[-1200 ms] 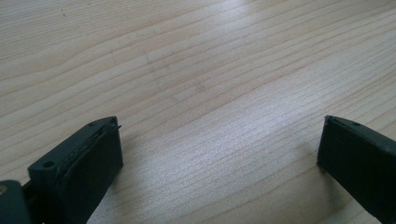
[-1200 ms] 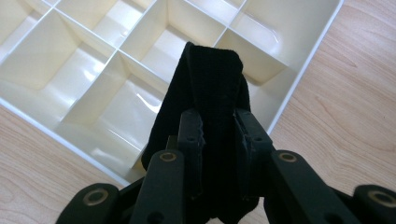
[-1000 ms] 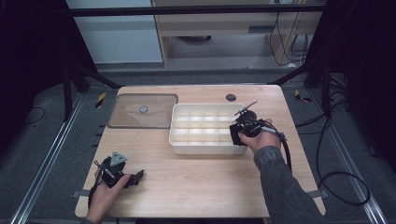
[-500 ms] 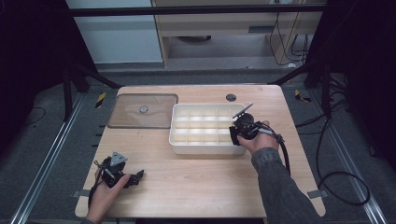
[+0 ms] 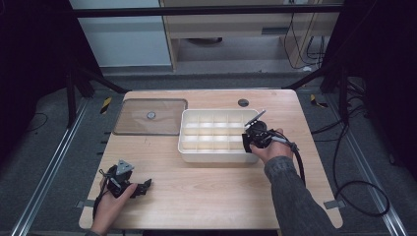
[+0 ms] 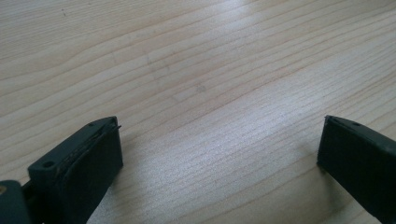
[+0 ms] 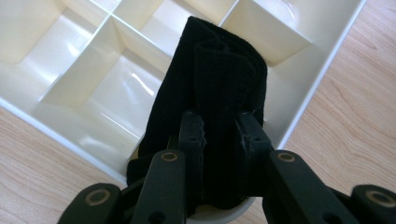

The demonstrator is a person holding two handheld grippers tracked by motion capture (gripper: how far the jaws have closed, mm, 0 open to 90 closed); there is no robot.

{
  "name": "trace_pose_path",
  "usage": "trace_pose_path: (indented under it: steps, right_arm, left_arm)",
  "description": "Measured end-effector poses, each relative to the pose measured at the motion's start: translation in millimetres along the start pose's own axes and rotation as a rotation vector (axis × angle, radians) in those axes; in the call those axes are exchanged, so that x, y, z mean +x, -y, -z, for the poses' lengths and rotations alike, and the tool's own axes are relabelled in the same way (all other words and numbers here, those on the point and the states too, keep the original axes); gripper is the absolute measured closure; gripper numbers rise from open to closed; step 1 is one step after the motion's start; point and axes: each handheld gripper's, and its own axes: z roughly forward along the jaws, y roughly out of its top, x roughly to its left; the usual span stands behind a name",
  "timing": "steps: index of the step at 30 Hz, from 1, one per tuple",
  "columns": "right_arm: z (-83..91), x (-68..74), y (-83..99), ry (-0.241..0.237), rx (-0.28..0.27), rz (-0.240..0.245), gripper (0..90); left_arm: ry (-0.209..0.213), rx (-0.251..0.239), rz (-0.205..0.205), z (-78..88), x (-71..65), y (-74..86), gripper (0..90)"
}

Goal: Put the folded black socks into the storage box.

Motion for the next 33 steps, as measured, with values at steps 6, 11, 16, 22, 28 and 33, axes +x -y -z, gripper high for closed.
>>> trace_pose_path:
  steps: [6,11,16,22,28,33]
  right_arm:
    - [-3.6,1.6,1.9,0.006,0.009,0.006,75.6]
    - [-7.1,3.0,4.2,0.006,0.022,0.004,75.8]
    - [-9.0,2.0,6.0,-0.001,0.022,-0.002,75.8]
    - [-9.3,2.5,5.9,0.003,0.025,0.004,75.9]
    - [-9.5,3.7,5.3,0.008,0.031,0.004,75.9]
    - [-9.9,5.0,6.5,0.016,0.025,0.015,75.8]
  left_arm:
    - [0.000,0.000,0.000,0.0,0.0,0.0,0.0]
    - [0.000,0.000,0.000,0.0,0.0,0.0,0.0]
    - [0.000,0.000,0.001,0.0,0.0,0.0,0.0]
    - [0.000,0.000,0.001,0.0,0.0,0.0,0.0]
    - [0.000,0.000,0.001,0.0,0.0,0.0,0.0]
    - [0.000,-0.004,0.004,-0.3,-0.3,0.0,0.0]
